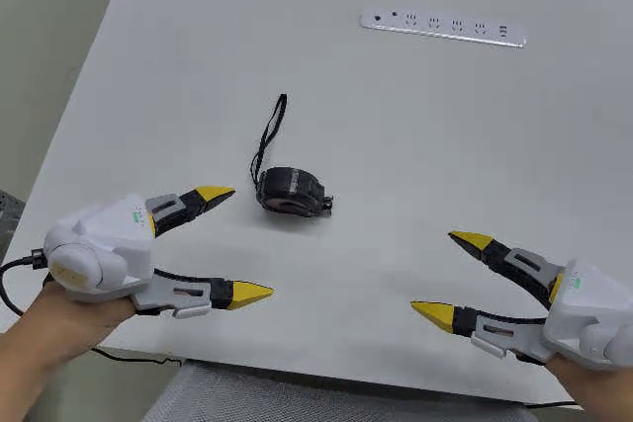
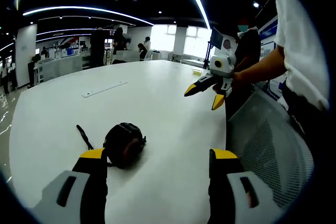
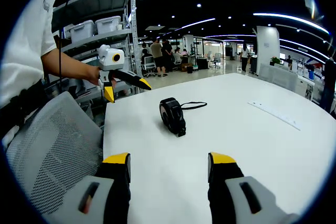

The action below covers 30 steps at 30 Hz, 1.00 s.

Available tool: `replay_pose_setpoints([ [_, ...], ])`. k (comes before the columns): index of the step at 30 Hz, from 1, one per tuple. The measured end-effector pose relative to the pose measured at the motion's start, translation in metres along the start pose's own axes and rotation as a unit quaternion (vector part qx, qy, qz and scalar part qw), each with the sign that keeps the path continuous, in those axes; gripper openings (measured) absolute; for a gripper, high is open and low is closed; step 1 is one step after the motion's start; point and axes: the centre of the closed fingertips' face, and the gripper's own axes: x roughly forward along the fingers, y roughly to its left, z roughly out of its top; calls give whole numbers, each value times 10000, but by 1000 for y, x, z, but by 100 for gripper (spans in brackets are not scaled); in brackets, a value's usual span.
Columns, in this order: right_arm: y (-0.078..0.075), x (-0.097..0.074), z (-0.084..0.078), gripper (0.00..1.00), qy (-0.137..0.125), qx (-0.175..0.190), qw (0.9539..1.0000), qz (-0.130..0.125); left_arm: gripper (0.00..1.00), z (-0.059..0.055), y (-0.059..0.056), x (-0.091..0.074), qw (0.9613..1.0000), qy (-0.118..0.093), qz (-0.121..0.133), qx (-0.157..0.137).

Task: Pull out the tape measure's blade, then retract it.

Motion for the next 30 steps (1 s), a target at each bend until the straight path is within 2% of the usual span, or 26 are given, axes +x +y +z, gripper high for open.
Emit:
replay_pose_setpoints([
  [6,-6,11,-3,60,23,-6,9999,136,77,2,13,7,9999,21,-97,121],
  [17,-18,30,-1,59,-19,29,9996,273,74,5,29,24,9985,159,-307,423],
  [22,-18,38,-3,59,24,-60,9991,408,72,2,32,32,9974,289,-452,490],
  [26,-21,45,-3,59,33,-73,9988,473,71,-5,35,39,9965,400,-538,507],
  [30,-25,50,-4,58,34,-91,9986,516,69,-8,38,43,9960,437,-583,511],
])
